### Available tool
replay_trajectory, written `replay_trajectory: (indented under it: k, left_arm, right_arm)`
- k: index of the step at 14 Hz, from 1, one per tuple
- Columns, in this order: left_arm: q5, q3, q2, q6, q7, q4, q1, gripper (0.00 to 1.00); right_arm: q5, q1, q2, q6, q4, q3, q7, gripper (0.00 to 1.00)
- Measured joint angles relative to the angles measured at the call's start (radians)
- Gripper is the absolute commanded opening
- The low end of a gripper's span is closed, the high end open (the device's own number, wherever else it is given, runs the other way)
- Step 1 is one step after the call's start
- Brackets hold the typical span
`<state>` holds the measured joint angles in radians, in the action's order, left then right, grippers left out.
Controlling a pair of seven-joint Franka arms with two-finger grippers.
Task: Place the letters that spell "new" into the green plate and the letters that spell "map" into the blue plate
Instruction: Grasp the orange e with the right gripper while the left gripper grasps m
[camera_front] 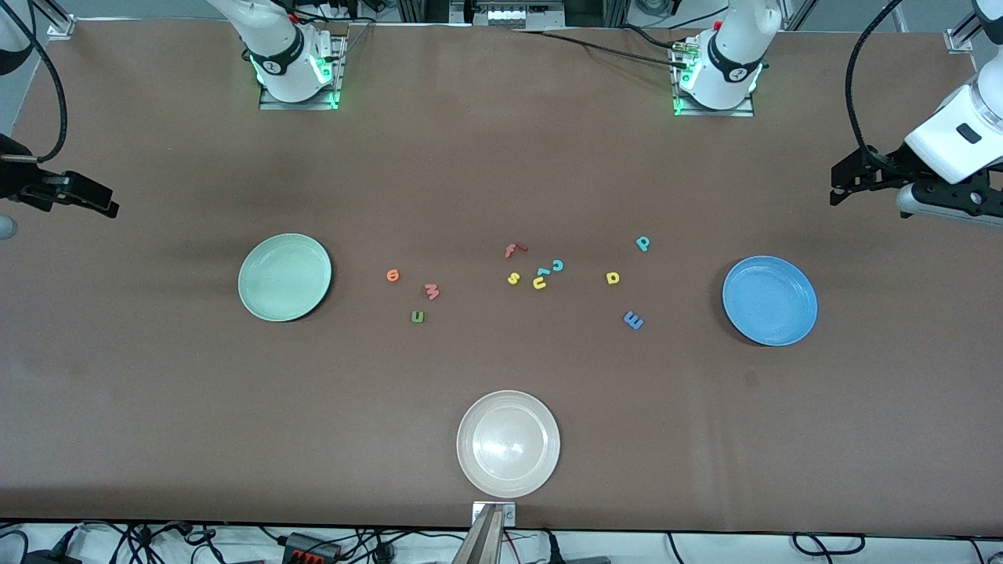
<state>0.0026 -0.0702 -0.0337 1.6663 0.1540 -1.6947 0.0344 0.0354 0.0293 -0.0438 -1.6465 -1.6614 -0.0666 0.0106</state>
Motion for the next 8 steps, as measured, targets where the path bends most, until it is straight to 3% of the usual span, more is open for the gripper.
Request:
replay_trajectory:
  k: [5,8]
  left_arm:
    - [0.000,0.000,0.000,0.000,0.000,0.000,0.000,1.00]
    - [0.000,0.000,0.000,-0.001,0.000,0.000,0.000,1.00]
  right_arm:
    - [0.000,-0.010,-0.017,0.002,-0.006,0.001,0.003,1.00]
    - [-0.001,-0.079,-0.084,-0.002,-0.014,0.007,0.005,1.00]
